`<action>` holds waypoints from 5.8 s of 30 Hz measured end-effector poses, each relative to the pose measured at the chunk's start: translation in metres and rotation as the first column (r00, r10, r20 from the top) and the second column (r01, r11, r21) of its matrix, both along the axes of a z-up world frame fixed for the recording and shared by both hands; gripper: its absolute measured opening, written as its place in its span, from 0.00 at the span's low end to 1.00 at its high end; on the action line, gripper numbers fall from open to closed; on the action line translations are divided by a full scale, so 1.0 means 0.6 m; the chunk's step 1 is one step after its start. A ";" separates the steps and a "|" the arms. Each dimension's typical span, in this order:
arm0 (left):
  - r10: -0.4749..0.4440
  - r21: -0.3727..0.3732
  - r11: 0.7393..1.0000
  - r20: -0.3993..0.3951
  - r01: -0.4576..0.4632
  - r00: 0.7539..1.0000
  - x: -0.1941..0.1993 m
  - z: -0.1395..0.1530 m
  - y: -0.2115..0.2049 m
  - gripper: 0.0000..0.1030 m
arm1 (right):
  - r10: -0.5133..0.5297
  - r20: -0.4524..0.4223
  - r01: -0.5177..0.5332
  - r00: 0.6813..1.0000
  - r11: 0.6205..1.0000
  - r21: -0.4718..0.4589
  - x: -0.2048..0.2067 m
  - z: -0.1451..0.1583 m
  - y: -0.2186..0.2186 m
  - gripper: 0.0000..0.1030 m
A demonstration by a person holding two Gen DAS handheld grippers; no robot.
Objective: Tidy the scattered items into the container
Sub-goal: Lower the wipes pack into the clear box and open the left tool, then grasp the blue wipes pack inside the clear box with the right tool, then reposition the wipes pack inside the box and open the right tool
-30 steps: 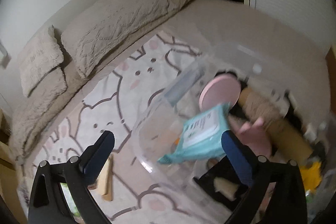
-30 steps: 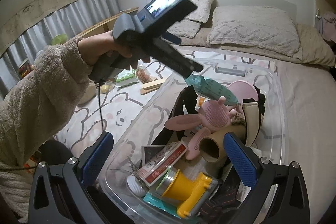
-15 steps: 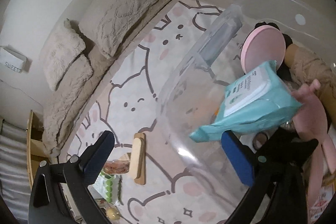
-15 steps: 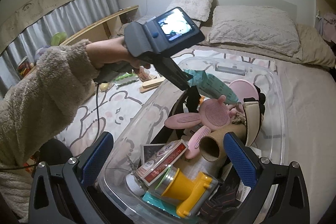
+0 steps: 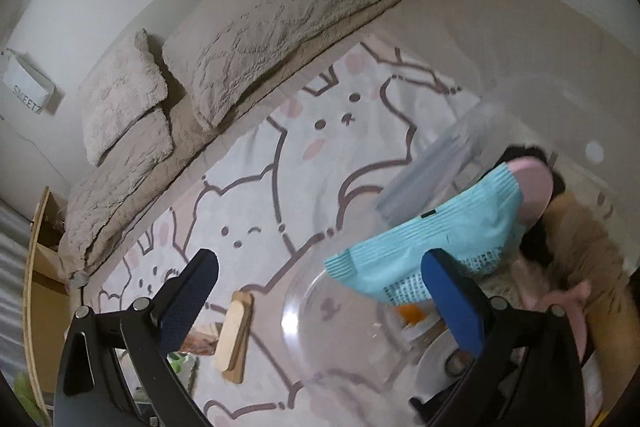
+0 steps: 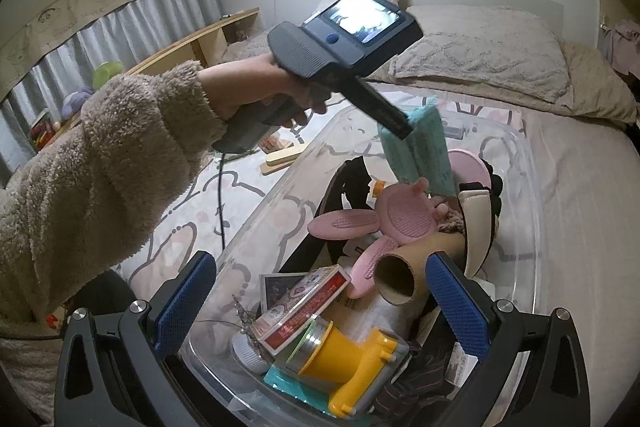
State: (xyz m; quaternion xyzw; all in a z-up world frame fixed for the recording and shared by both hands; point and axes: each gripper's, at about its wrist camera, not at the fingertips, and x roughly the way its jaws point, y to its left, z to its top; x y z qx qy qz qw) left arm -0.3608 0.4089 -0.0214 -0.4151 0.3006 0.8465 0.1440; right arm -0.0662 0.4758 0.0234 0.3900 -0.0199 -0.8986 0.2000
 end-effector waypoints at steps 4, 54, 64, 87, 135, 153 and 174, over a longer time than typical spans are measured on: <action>-0.026 0.028 0.999 -0.030 0.027 0.999 0.007 0.014 0.027 0.98 | 0.006 0.004 -0.006 1.000 1.000 0.001 -0.002 -0.002 -0.002 1.00; -0.151 0.569 0.818 0.078 0.080 0.985 0.189 0.084 -0.191 0.98 | -0.226 -0.196 0.266 0.954 0.940 0.213 -0.090 0.056 -0.029 0.56; -0.169 0.579 0.808 0.043 0.114 0.985 0.228 0.080 -0.260 0.98 | -0.161 -0.013 0.155 0.987 0.916 0.370 -0.239 -0.005 -0.107 0.38; -0.169 0.628 0.775 0.114 0.061 0.979 0.224 0.019 -0.363 0.98 | -0.088 0.310 -0.147 0.947 0.739 0.658 -0.391 -0.114 -0.169 0.69; -0.101 0.623 0.782 0.119 0.005 0.988 0.175 0.066 -0.252 0.98 | -0.378 0.170 0.277 0.910 0.861 0.427 -0.234 0.000 0.125 0.28; -0.099 0.611 0.792 0.112 0.010 0.989 0.200 0.058 -0.281 0.98 | -0.460 0.240 0.323 0.855 0.834 0.447 -0.306 -0.092 0.115 0.28; -0.110 0.616 0.787 0.089 0.032 0.990 0.241 0.082 -0.267 0.99 | -0.382 0.002 0.369 0.924 0.894 0.256 -0.151 0.031 0.063 0.28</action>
